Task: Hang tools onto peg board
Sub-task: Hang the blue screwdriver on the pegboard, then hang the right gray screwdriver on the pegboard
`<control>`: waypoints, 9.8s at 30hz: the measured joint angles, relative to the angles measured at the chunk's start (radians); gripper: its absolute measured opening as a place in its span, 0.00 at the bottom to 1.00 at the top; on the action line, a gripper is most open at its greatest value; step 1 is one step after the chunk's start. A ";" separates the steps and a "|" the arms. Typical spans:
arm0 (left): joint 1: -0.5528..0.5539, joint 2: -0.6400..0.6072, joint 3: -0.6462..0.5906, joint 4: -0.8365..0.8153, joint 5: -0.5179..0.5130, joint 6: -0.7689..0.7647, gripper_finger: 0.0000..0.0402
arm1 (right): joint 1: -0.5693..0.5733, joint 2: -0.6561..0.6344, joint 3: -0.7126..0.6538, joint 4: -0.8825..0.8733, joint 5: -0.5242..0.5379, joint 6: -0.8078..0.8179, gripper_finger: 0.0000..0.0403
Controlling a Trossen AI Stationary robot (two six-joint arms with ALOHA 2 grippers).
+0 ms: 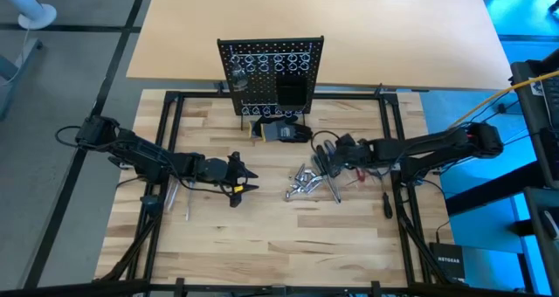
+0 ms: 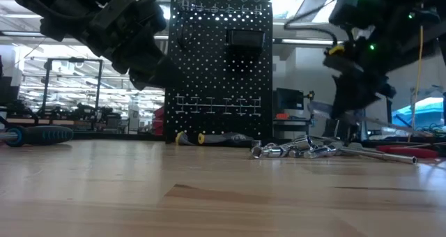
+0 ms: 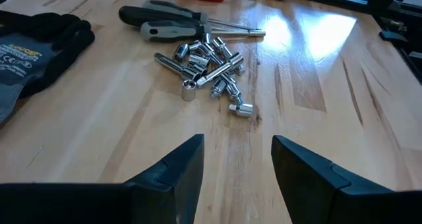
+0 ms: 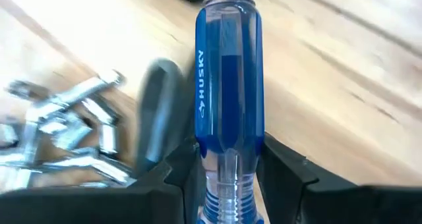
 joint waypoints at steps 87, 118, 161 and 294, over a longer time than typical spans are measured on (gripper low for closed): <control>0.000 0.000 -0.001 0.043 -0.047 0.091 0.42 | -0.302 0.723 1.348 0.982 -0.232 -1.039 0.30; 0.000 0.000 -0.001 0.015 -0.047 0.091 0.42 | -0.328 0.784 1.400 0.936 -0.254 -0.999 0.30; -0.001 0.000 -0.008 -0.007 -0.047 0.061 0.42 | -0.340 0.782 1.257 0.913 -0.147 -0.939 0.30; 0.000 0.000 -0.009 0.018 -0.042 0.019 0.42 | -0.003 0.111 0.007 -0.027 -0.065 0.036 0.59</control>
